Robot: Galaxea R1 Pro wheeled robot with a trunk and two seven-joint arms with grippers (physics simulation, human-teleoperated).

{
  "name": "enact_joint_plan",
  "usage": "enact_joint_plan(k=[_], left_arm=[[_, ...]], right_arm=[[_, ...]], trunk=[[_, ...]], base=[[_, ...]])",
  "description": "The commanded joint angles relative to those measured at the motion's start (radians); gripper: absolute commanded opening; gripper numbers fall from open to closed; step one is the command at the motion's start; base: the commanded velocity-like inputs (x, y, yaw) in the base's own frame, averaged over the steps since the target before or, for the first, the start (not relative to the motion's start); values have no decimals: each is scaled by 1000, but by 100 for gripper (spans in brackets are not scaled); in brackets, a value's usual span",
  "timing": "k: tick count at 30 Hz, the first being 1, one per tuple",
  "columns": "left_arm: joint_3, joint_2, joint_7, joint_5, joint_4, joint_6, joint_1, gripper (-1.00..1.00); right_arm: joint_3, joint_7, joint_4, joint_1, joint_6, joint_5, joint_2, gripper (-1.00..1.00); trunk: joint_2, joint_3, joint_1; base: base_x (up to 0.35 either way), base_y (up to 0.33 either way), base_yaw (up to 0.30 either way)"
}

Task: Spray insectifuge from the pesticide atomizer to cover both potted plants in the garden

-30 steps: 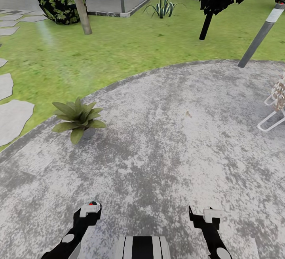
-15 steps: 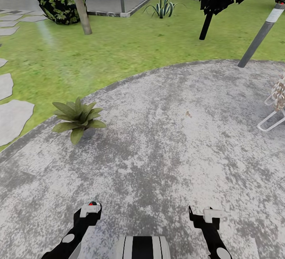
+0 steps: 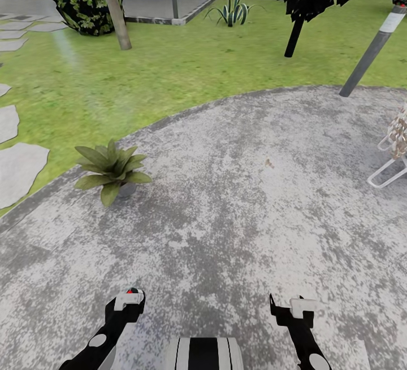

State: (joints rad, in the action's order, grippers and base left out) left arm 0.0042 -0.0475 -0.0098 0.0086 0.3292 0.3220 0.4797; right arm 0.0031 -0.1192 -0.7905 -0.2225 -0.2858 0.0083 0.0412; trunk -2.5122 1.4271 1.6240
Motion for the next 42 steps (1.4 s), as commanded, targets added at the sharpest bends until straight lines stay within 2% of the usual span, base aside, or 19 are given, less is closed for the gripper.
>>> enact_joint_plan(k=[1, 10, 42], left_arm=[[0, 0, -1, 1, -1, 3, 0, 100], [0, 0, -1, 1, 0, 3, 0, 100], [0, -2, -2, 7, -1, 3, 0, 100]], right_arm=[[1, -4, 1, 0, -3, 1, 0, 100], [0, -4, 1, 0, -3, 1, 0, 100], [0, -4, 1, 0, -3, 1, 0, 100]], trunk=[[0, -1, 0], [0, -10, 0], [0, -14, 0]], base=[[0, 0, 0], [0, 0, 0], [0, 0, -22]])
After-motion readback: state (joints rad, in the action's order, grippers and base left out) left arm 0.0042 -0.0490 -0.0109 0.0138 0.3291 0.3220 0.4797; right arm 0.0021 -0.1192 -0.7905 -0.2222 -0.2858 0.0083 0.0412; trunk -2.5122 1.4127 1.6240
